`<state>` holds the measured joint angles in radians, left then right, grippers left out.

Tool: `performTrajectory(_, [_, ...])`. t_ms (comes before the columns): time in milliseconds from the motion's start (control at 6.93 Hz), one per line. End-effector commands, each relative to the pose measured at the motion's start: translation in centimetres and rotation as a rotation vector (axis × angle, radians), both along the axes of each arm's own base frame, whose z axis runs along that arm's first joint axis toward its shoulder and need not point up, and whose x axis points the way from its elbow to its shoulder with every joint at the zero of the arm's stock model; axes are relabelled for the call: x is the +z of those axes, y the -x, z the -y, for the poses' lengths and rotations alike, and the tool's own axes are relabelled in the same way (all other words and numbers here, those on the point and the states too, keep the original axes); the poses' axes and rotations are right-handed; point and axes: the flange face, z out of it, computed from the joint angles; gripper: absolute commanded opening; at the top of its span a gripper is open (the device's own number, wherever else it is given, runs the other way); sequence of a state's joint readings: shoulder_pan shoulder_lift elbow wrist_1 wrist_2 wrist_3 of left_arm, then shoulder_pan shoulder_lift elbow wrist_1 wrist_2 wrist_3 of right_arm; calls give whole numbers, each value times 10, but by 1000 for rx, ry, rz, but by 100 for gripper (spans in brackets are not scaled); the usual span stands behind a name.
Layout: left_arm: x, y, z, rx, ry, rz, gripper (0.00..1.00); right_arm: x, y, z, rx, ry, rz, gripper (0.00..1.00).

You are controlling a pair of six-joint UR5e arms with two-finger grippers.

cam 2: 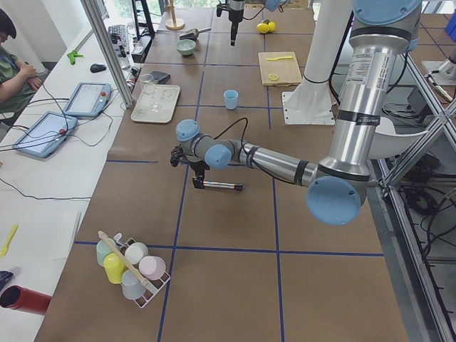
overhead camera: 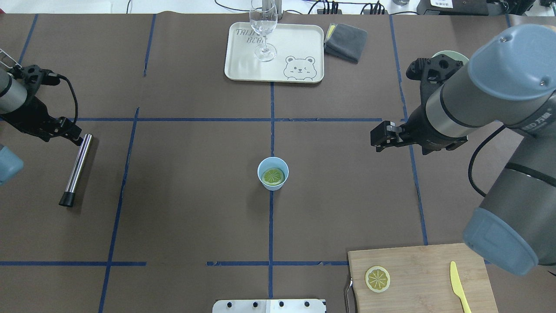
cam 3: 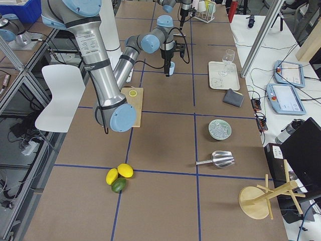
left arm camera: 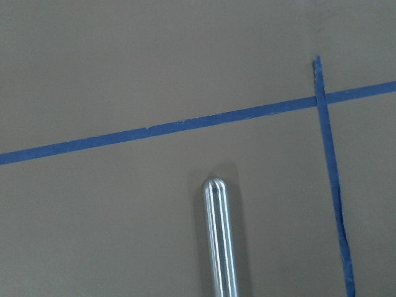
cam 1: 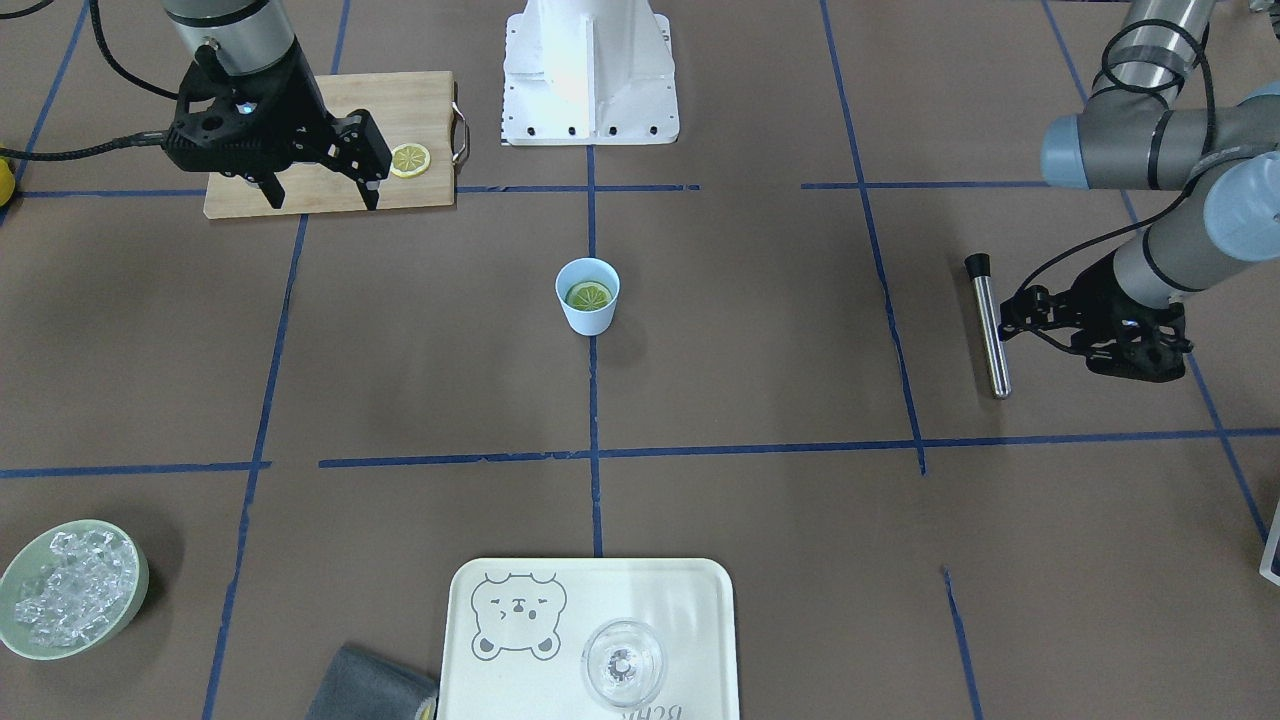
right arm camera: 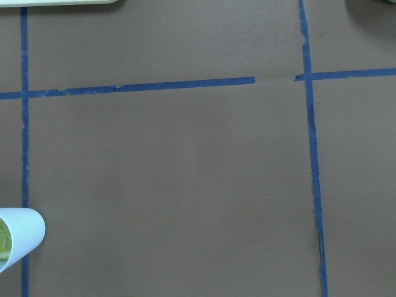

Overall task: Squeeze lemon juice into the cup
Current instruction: 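Raise the right arm away from the cup while the left gripper reaches the steel muddler, then grasp and lift the muddler with the left gripper while the right arm moves off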

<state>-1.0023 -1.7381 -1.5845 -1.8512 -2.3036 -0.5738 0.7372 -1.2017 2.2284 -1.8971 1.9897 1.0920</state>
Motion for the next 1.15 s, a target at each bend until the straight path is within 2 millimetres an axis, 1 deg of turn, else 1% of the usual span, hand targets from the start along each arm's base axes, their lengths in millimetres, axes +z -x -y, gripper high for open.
performTrajectory(0, [6,-46,-11,-43,32,49,100,0,-6,0,1,-1,6,100])
performTrajectory(144, [7,-52,-6,-47,28,59,100,-2,-7,0,5,-1,11,100])
performTrajectory(289, [10,-54,-6,-43,28,63,100,-3,-6,0,6,-1,11,100])
performTrajectory(433, [10,-54,-6,-43,21,57,97,-3,-8,1,10,0,12,100])
performTrajectory(577, [11,-54,-6,-42,21,58,82,-3,-8,2,11,1,11,100])
performTrajectory(722, [12,-54,-6,-40,20,58,60,-3,-8,2,11,1,11,100])
performTrajectory(1010, [14,-53,-6,-36,18,62,12,-3,-8,2,11,1,11,100])
